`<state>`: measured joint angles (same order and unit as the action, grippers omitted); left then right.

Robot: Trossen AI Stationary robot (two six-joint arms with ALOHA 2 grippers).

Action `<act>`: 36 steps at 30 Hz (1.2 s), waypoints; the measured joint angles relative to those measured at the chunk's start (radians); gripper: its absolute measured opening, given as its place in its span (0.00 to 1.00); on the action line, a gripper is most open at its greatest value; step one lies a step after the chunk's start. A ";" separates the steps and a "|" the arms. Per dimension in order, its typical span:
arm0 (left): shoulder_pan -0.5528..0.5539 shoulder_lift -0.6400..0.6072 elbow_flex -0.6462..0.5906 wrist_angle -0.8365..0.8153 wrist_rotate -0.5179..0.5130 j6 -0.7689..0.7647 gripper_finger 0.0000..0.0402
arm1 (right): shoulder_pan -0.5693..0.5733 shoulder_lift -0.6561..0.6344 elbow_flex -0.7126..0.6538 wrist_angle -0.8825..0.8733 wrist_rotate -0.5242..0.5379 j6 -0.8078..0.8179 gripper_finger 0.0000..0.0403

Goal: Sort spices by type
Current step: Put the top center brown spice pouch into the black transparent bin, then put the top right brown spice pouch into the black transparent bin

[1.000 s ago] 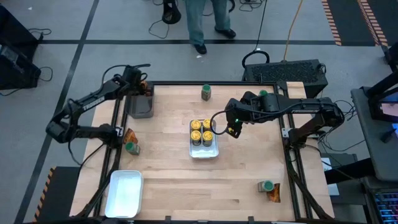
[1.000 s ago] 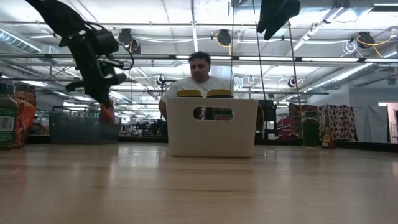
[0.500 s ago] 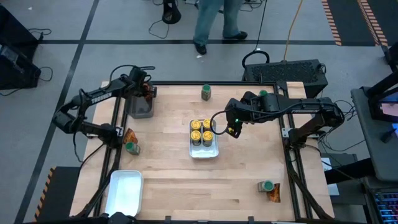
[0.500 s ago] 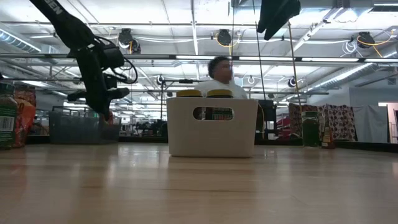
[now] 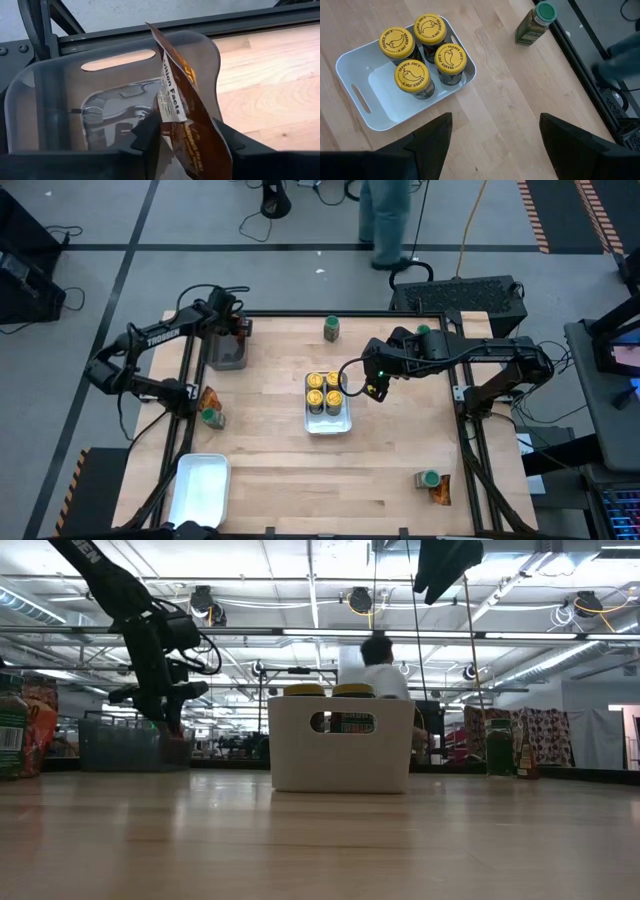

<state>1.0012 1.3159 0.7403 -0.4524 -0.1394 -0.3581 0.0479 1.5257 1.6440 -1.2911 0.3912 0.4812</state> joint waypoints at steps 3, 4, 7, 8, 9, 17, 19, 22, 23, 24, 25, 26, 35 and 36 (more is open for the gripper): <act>0.000 -0.019 0.000 -0.001 0.002 0.006 0.37 | 0.000 0.000 0.000 0.000 0.000 0.000 0.70; 0.000 -0.029 0.000 -0.002 0.007 0.007 0.38 | 0.000 0.000 0.000 0.000 0.000 0.000 0.70; 0.000 -0.072 0.000 -0.002 0.025 0.025 0.43 | 0.000 0.000 0.000 0.000 0.000 -0.003 0.70; 0.000 -0.088 0.000 -0.002 0.034 0.027 0.45 | 0.000 0.000 0.000 0.000 0.000 -0.003 0.70; 0.000 -0.105 0.000 -0.003 0.038 0.028 0.46 | 0.000 0.000 0.000 0.000 0.000 -0.004 0.70; 0.000 -0.265 0.000 -0.035 0.203 0.025 0.55 | 0.000 0.000 0.000 0.001 0.000 -0.018 0.70; -0.003 -0.312 0.003 -0.076 0.257 0.025 0.56 | 0.000 0.000 0.000 0.001 0.000 -0.018 0.70; -0.027 -0.386 0.028 -0.168 0.278 0.053 0.56 | 0.000 0.000 0.000 0.001 0.000 -0.019 0.70; -0.038 -0.411 0.044 -0.202 0.276 0.064 0.56 | 0.000 0.000 0.000 0.001 0.000 -0.021 0.70; -0.052 -0.435 0.062 -0.233 0.264 0.077 0.56 | 0.000 0.000 0.000 0.002 0.000 -0.024 0.70; -0.065 -0.458 0.083 -0.260 0.254 0.082 0.56 | 0.000 0.000 0.000 0.004 0.000 -0.029 0.70; -0.078 -0.482 0.105 -0.281 0.244 0.084 0.56 | 0.000 0.000 0.000 0.007 0.000 -0.031 0.70; -0.255 -0.566 0.317 -0.380 0.240 0.025 0.56 | 0.000 0.000 0.000 0.038 0.000 -0.053 0.70; -0.282 -0.562 0.329 -0.378 0.240 0.023 0.56 | 0.000 0.000 0.000 0.039 0.000 -0.053 0.70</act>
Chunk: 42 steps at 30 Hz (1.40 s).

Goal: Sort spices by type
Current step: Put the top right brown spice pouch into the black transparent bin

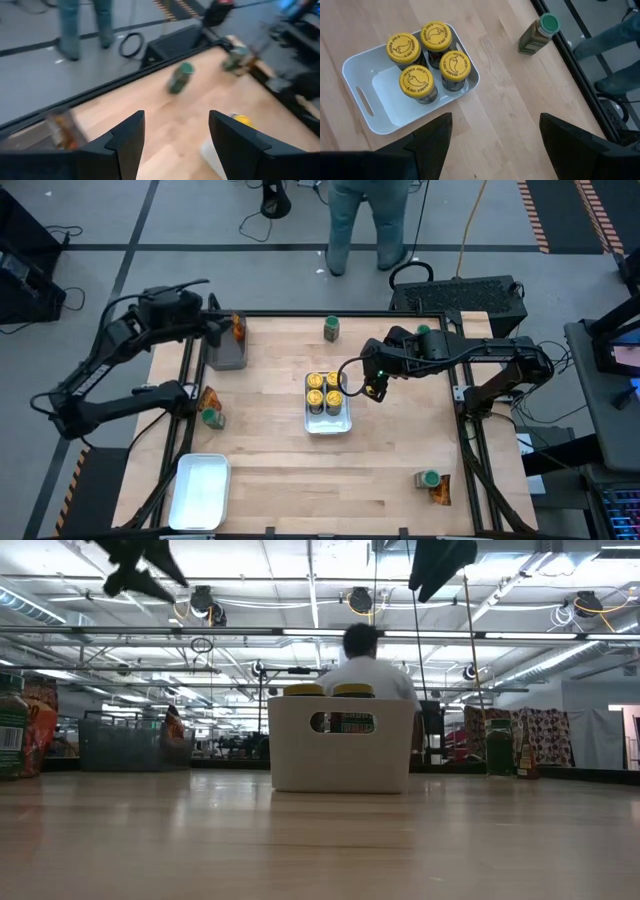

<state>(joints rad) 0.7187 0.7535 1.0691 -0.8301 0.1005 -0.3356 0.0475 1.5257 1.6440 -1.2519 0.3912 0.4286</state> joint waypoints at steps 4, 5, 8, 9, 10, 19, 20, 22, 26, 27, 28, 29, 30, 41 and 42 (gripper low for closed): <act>-0.129 0.031 0.015 0.033 0.000 -0.033 0.56 | 0.000 0.000 0.000 -0.009 -0.001 0.015 0.70; -0.166 0.042 0.015 0.045 0.000 -0.043 0.56 | 0.000 0.000 0.000 -0.014 -0.008 0.026 0.70; -0.287 0.083 0.015 0.104 0.000 -0.040 0.56 | 0.000 0.000 0.000 -0.044 -0.099 0.053 0.70; -0.331 0.096 0.014 0.126 -0.001 -0.025 0.56 | 0.001 0.000 0.000 -0.055 -0.137 0.056 0.70; -0.374 0.108 0.014 0.156 -0.011 -0.011 0.56 | 0.003 0.000 0.000 -0.067 -0.173 0.059 0.70; -0.624 0.240 0.014 0.353 -0.152 0.151 0.56 | 0.066 0.000 0.000 -0.212 -0.259 0.253 0.70; -0.632 0.253 0.014 0.365 -0.156 0.162 0.56 | 0.066 0.000 0.000 -0.238 -0.248 0.292 0.70; -0.640 0.276 0.014 0.395 -0.158 0.173 0.56 | 0.056 0.000 0.000 -0.282 -0.202 0.372 0.70; -0.643 0.300 0.014 0.439 -0.146 0.194 0.56 | -0.017 -0.001 -0.008 -0.315 -0.128 0.479 0.70; -0.643 0.304 0.014 0.449 -0.141 0.195 0.56 | -0.047 -0.001 -0.015 -0.316 -0.126 0.467 0.70; -0.643 0.306 0.014 0.454 -0.137 0.195 0.56 | -0.083 0.000 -0.023 -0.317 -0.126 0.450 0.70; -0.643 0.306 0.014 0.456 -0.136 0.196 0.56 | -0.122 0.000 -0.038 -0.316 -0.126 0.424 0.70; -0.643 0.305 0.014 0.457 -0.136 0.199 0.56 | -0.168 0.000 -0.059 -0.315 -0.126 0.400 0.70; -0.643 0.299 0.014 0.454 -0.131 0.190 0.56 | -0.585 -0.154 -0.386 -0.171 -0.009 0.345 0.70; -0.643 0.299 0.014 0.455 -0.131 0.188 0.56 | -0.615 -0.176 -0.414 -0.139 -0.021 0.346 0.70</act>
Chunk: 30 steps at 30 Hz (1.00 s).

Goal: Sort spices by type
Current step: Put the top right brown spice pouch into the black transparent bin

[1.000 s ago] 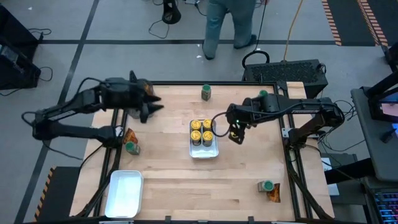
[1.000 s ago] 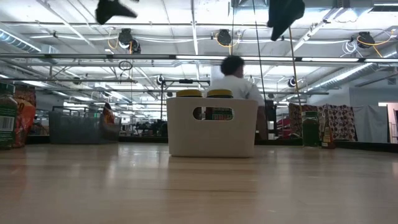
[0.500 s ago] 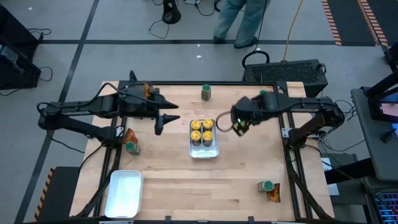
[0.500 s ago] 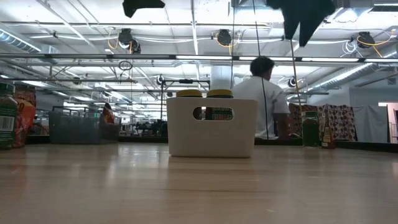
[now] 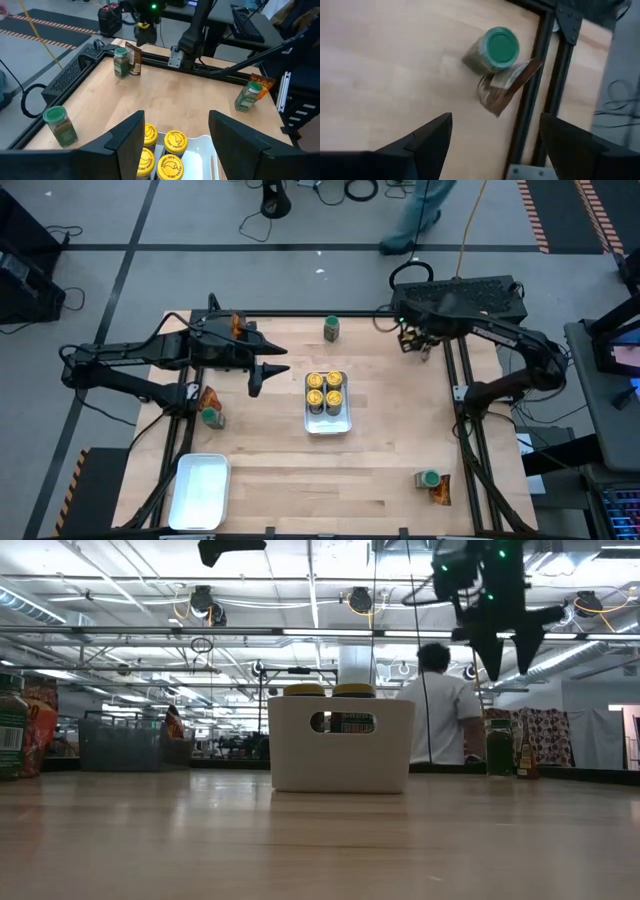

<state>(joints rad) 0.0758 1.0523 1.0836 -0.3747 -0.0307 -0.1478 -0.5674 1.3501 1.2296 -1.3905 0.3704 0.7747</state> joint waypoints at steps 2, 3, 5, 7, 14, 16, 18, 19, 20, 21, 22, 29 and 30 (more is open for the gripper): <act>0.000 0.000 0.000 0.000 0.000 0.000 0.56 | -0.048 -0.028 -0.050 0.076 -0.045 -0.019 0.70; 0.000 0.000 0.000 0.000 0.000 0.000 0.56 | -0.068 -0.035 -0.074 0.107 -0.054 -0.033 0.70; 0.000 0.000 0.000 0.000 -0.001 -0.003 0.56 | -0.096 -0.042 -0.114 0.128 -0.053 -0.039 0.70; 0.000 0.000 0.000 0.001 -0.001 -0.004 0.56 | -0.121 -0.044 -0.148 0.144 -0.055 -0.040 0.70; 0.000 0.000 0.000 0.000 -0.007 -0.029 0.56 | -0.157 -0.043 -0.252 0.263 -0.042 -0.080 0.69; 0.000 0.000 0.000 0.000 -0.008 -0.030 0.56 | -0.164 -0.043 -0.279 0.305 -0.028 -0.084 0.68; 0.000 0.000 0.000 0.000 -0.009 -0.031 0.56 | -0.169 -0.043 -0.302 0.339 -0.030 -0.084 0.65; 0.000 0.000 0.000 0.000 -0.010 -0.032 0.56 | -0.172 -0.043 -0.311 0.345 -0.031 -0.086 0.63; 0.000 0.000 0.000 0.000 -0.012 -0.038 0.56 | -0.173 -0.043 -0.322 0.352 -0.033 -0.087 0.61; 0.000 0.000 0.000 0.000 -0.014 -0.048 0.56 | -0.174 -0.043 -0.331 0.357 -0.032 -0.088 0.58; 0.000 0.000 0.000 0.000 -0.016 -0.053 0.56 | -0.174 -0.043 -0.340 0.362 -0.031 -0.088 0.56; 0.000 0.000 0.000 0.000 -0.023 -0.055 0.56 | -0.173 -0.043 -0.363 0.372 0.027 -0.096 0.36; 0.000 0.000 0.000 0.000 -0.023 -0.055 0.56 | -0.174 -0.043 -0.363 0.374 0.048 -0.103 0.32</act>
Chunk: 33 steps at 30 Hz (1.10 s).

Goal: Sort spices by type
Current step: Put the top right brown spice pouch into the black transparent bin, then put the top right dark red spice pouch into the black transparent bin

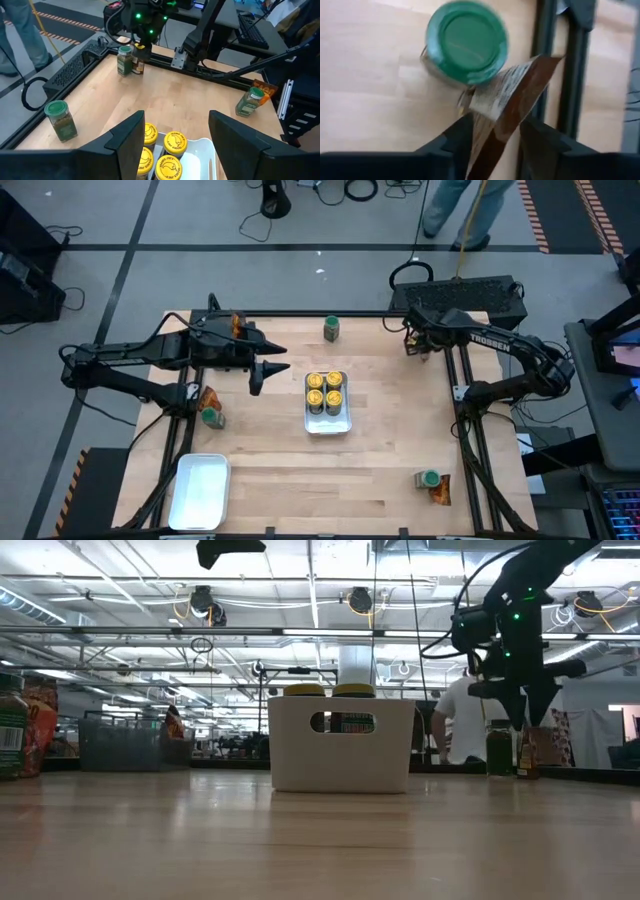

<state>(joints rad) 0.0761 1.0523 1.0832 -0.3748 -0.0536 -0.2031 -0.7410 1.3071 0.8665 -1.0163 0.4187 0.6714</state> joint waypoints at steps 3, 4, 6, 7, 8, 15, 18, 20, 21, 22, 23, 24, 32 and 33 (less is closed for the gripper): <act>0.000 0.000 0.000 0.000 0.000 0.000 0.56 | 0.000 0.000 0.000 0.016 0.029 -0.025 0.23; 0.000 0.000 0.000 0.000 0.000 0.000 0.56 | 0.000 0.000 0.000 0.027 0.028 -0.035 0.20; 0.000 0.000 0.000 0.000 0.000 0.000 0.56 | 0.000 0.000 0.000 0.034 0.025 -0.050 0.13; 0.000 0.000 0.000 0.000 0.000 0.000 0.56 | 0.000 0.000 0.000 0.034 0.021 -0.054 0.10; 0.000 0.000 0.000 0.000 0.000 0.000 0.56 | 0.000 0.000 0.000 0.034 0.018 -0.055 0.07; 0.000 0.000 0.000 0.000 0.000 0.000 0.56 | 0.000 0.000 0.001 0.010 -0.036 -0.067 0.00; 0.000 0.000 0.000 -0.001 0.000 0.001 0.56 | 0.001 -0.008 0.013 -0.039 -0.060 -0.065 0.00; 0.000 0.000 0.000 -0.001 0.000 0.003 0.56 | 0.006 -0.022 0.028 -0.082 -0.062 -0.061 0.00; 0.000 0.000 0.000 -0.001 0.000 0.003 0.56 | 0.010 -0.031 0.040 -0.108 -0.064 -0.058 0.00; 0.000 0.000 0.000 -0.001 0.000 0.003 0.56 | 0.016 -0.041 0.054 -0.128 -0.071 -0.056 0.00; 0.000 0.000 0.000 -0.001 0.000 0.006 0.56 | 0.021 -0.052 0.071 -0.144 -0.084 -0.057 0.00; 0.000 0.000 0.000 -0.001 0.000 0.009 0.56 | 0.030 -0.063 0.088 -0.156 -0.093 -0.062 0.00; 0.000 0.000 0.000 0.000 0.000 0.037 0.56 | 0.062 -0.110 0.216 -0.219 -0.155 -0.068 0.00; 0.000 0.000 0.000 0.000 0.000 0.041 0.56 | 0.061 -0.110 0.218 -0.220 -0.155 -0.073 0.00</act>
<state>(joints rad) 0.0761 1.0523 1.0828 -0.3752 -0.0540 -0.1620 -0.6801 1.1969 1.0846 -1.2366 0.2634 0.5979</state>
